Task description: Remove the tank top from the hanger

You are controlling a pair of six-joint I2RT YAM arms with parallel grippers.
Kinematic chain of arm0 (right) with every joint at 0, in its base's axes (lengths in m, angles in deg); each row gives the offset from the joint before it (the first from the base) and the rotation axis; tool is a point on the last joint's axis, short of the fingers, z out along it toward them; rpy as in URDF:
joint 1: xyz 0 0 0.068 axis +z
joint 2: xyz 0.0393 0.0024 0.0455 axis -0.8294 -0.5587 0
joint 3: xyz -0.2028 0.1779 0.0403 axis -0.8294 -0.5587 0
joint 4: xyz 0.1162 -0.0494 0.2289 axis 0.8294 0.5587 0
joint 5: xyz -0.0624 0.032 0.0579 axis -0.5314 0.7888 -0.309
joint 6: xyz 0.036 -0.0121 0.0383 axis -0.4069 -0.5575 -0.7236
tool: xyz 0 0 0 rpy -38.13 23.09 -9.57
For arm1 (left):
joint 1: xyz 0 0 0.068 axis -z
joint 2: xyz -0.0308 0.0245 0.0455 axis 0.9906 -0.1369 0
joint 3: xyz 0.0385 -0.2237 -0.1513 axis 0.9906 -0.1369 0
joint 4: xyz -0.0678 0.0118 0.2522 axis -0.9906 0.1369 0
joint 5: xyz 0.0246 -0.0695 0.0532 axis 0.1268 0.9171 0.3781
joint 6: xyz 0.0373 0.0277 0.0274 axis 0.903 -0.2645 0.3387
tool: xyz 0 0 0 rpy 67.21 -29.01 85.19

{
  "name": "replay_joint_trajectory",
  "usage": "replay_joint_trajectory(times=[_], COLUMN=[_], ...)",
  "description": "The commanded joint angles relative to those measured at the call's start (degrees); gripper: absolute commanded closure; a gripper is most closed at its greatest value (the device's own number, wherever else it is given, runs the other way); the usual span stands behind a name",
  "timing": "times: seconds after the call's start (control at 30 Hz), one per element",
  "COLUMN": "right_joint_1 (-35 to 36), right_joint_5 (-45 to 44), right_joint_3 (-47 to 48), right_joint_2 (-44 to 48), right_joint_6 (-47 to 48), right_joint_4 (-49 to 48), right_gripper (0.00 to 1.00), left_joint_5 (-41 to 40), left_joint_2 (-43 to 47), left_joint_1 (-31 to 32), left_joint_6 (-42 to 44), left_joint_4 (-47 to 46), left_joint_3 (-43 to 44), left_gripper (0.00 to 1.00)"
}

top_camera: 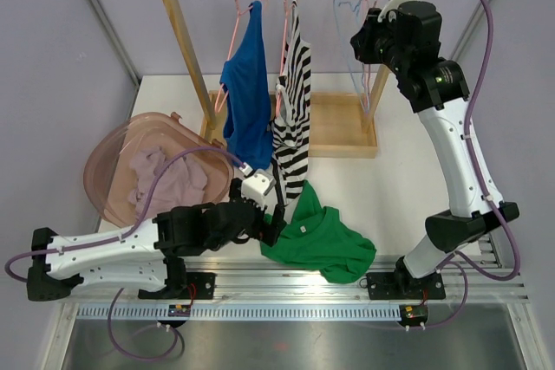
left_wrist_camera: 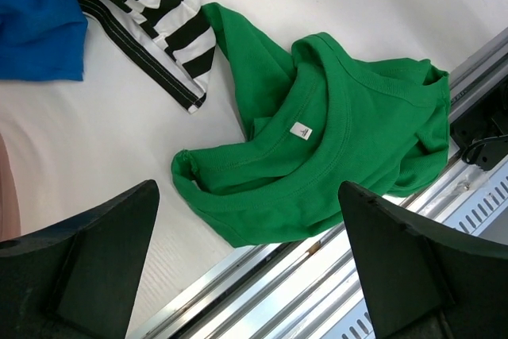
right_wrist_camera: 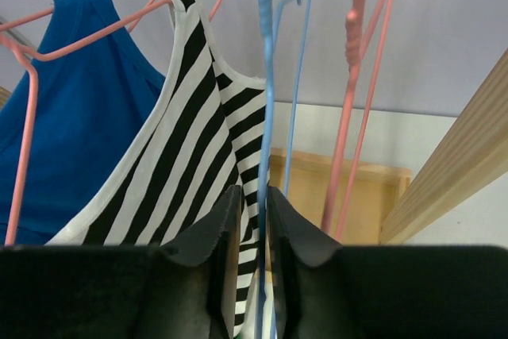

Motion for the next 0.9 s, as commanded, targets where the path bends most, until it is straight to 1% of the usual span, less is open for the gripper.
replay_joint_trajectory(times=[0.0,0.03,0.13,0.17,0.23,0.27,0.3,0.33,0.4,0.43,0.47,0.63,0.8,0.87], right_joint_1=[-0.1,0.0,-0.1,0.0,0.0,-0.1,0.0,0.0,0.0,-0.1,0.0,0.0,-0.1,0.0], right_joint_5=[2.0,1.9,1.7,2.2,3.0,3.6,4.1,4.1,4.2,4.1,5.7,6.2,9.5,10.5], right_joint_3=[-0.8,-1.0,-1.0,-1.1,-1.8,-2.5,-3.2,-4.9,-7.1,-9.5,-10.9,-19.9,-25.6,-26.6], right_joint_2=[3.9,5.2,7.9,8.7,11.6,12.9,14.3,17.3,20.4,23.8,25.5,36.3,42.4,43.5], right_joint_6=[-1.3,-1.4,-1.8,-1.9,-2.1,-2.1,-2.3,-2.3,-2.6,-2.7,-2.7,-3.0,-3.0,-3.5], right_joint_4=[-0.7,-0.5,0.8,1.0,2.0,2.2,2.0,1.8,1.7,1.8,1.8,2.1,2.5,2.6], right_gripper=[0.72,0.63,0.47,0.23,0.15,0.07,0.02,0.0,0.01,0.0,0.01,0.01,0.01,0.01], left_joint_5=[-2.1,-1.3,0.2,0.7,3.3,4.1,5.0,6.4,7.6,8.1,8.4,9.3,10.8,12.1], left_joint_2=[-2.8,-3.7,-7.9,-9.3,-13.5,-15.1,-16.5,-20.0,-23.4,-26.4,-28.2,-37.7,-45.9,-48.2], left_joint_1=[0.7,0.8,0.8,0.8,0.8,0.9,0.9,0.9,0.9,0.8,0.9,0.8,0.8,0.8], left_joint_6=[0.5,1.1,2.4,2.8,4.0,4.2,4.4,4.7,5.0,4.9,4.7,3.7,2.3,2.1], left_joint_4=[-5.5,-6.2,-9.4,-11.5,-13.7,-15.3,-15.9,-16.4,-17.7,-18.0,-18.0,-16.3,-17.6,-17.9], left_joint_3=[3.5,3.8,4.7,4.7,5.0,5.4,5.8,6.1,7.6,8.6,9.2,12.6,13.4,13.7], left_gripper=[0.01,0.01,0.01,0.01,0.01,0.01,0.01,0.01,0.01,0.01,0.01,0.01,0.01,0.01])
